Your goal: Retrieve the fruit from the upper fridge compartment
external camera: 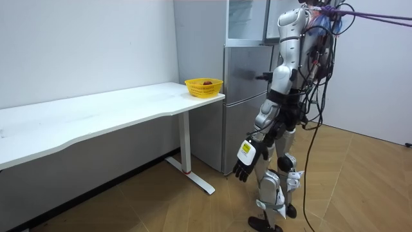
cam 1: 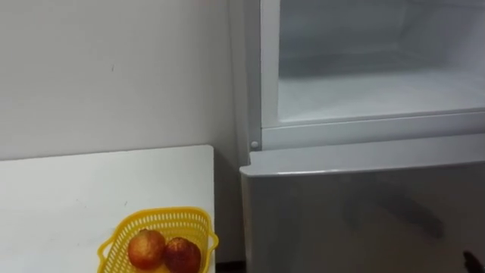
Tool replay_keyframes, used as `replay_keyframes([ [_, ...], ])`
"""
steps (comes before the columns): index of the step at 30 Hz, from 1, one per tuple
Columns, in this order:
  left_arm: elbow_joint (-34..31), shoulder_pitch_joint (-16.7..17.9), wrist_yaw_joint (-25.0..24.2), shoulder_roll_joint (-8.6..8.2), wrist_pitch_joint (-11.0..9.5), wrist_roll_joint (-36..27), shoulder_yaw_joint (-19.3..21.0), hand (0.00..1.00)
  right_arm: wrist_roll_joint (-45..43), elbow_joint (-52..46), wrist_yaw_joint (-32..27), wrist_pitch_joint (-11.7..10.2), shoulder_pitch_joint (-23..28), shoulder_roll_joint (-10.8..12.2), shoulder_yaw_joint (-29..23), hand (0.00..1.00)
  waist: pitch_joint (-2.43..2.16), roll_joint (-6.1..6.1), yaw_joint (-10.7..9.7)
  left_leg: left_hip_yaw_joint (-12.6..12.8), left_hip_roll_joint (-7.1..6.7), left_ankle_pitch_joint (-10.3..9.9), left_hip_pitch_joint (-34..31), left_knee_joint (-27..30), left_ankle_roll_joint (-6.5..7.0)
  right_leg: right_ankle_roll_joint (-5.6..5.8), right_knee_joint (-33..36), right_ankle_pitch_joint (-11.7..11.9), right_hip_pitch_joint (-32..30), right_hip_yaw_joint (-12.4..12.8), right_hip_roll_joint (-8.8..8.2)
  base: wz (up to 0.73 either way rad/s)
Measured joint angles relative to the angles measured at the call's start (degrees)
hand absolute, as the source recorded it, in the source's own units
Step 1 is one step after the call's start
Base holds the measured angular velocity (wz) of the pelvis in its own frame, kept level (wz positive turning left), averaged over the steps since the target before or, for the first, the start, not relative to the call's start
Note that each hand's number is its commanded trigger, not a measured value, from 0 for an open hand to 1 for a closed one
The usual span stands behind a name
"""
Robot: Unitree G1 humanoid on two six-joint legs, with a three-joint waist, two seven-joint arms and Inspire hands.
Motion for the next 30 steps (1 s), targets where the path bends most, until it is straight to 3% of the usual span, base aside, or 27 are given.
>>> replay_keyframes([
  [11,-1.90,-0.22,0.20,-0.14,0.28,-1.06,-1.19,0.00,3.15,14.07,1.58,1.13,0.29,0.65,2.18,0.00,0.17,-0.08,-0.44,-0.24,-0.04,-0.01,-0.36,-0.02,0.02,0.11,0.03,-0.04,0.19,-0.68,-0.17,0.03],
  [17,-2.00,-0.39,-0.20,-0.20,0.39,-1.03,-1.27,0.00,2.21,27.39,1.76,1.32,-1.88,0.66,2.20,0.00,0.26,-0.21,-0.87,-1.00,-0.08,-0.13,-0.40,-0.03,0.05,0.16,-0.74,-0.06,0.96,-1.65,-0.18,0.08],
  [24,-1.98,-0.29,-0.37,-0.61,1.66,-0.61,-1.24,0.00,3.82,38.28,7.42,3.38,-3.47,0.76,2.19,0.00,0.19,-0.37,-0.88,-1.23,-0.09,-0.20,-0.27,0.00,-0.06,0.14,-1.05,-0.04,1.20,-1.39,-0.21,-0.02],
  [30,-1.93,-0.73,-1.41,-0.57,2.71,0.28,0.02,0.00,7.63,47.88,13.24,5.30,-7.34,0.81,1.87,0.00,0.58,-0.98,-0.60,-1.40,-0.12,-0.19,0.16,0.02,-0.06,0.16,-1.21,-0.08,1.73,-1.34,-0.35,0.00],
])
